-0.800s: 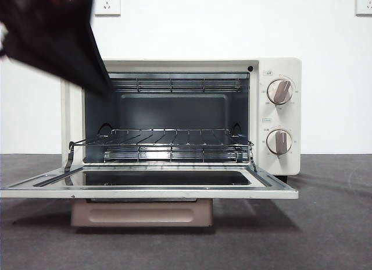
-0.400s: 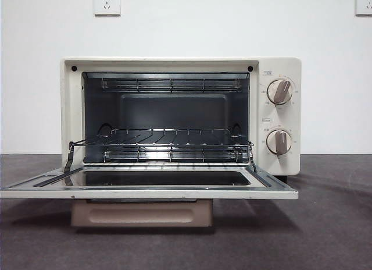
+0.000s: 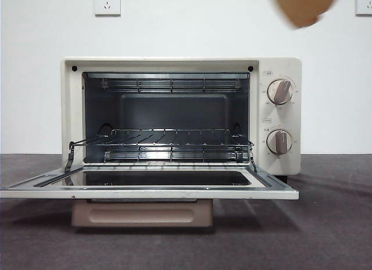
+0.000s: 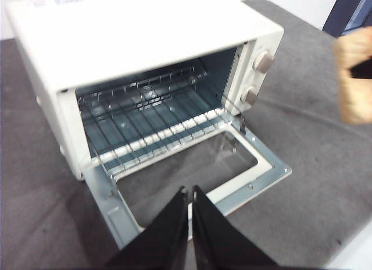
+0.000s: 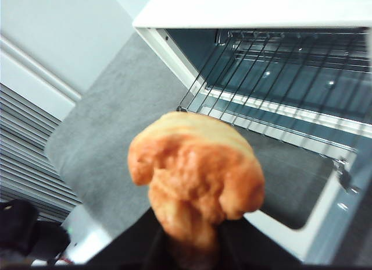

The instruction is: The left arm flap open the oven, the right arm pick bread and place it into oven, the left arm flap close the oven

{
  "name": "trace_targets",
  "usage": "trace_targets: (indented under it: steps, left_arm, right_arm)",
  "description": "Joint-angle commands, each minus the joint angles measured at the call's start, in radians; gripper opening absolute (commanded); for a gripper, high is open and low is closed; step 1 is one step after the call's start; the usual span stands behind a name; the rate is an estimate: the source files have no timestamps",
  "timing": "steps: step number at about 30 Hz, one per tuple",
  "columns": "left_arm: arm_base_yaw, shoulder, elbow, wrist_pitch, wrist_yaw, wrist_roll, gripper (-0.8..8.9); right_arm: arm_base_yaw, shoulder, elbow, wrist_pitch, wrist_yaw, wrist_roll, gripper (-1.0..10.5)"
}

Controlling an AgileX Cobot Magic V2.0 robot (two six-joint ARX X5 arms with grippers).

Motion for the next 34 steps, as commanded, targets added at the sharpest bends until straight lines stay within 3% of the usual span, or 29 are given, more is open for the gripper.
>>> trace_targets:
  steps: [1,7,12,18,26,34]
  left_arm:
    - [-0.008,-0.018,0.016,-0.011,-0.001,-0.029,0.13]
    - [-0.008,-0.059,0.016,-0.015,-0.002,-0.057,0.13]
    - [-0.008,-0.068,0.016,-0.027,-0.002,-0.058,0.12]
    - [-0.008,-0.068,0.016,-0.045,-0.002,-0.057,0.13]
    - [-0.008,-0.068,0.016,-0.044,-0.002,-0.057,0.12]
    - [-0.008,-0.068,0.016,-0.041,-0.002,-0.05,0.12]
  right_arm:
    - [0.077,0.078,0.011,0.068,0.105,0.051,0.5]
    - [0.151,0.254,0.011,0.214,0.204,0.08,0.5]
    - [0.157,0.384,0.013,0.342,0.288,0.095,0.5]
    - [0.15,0.505,0.055,0.372,0.378,0.094,0.5]
    - [0.103,0.66,0.164,0.379,0.409,0.097,0.5]
    - [0.074,0.689,0.181,0.38,0.436,0.097,0.5]
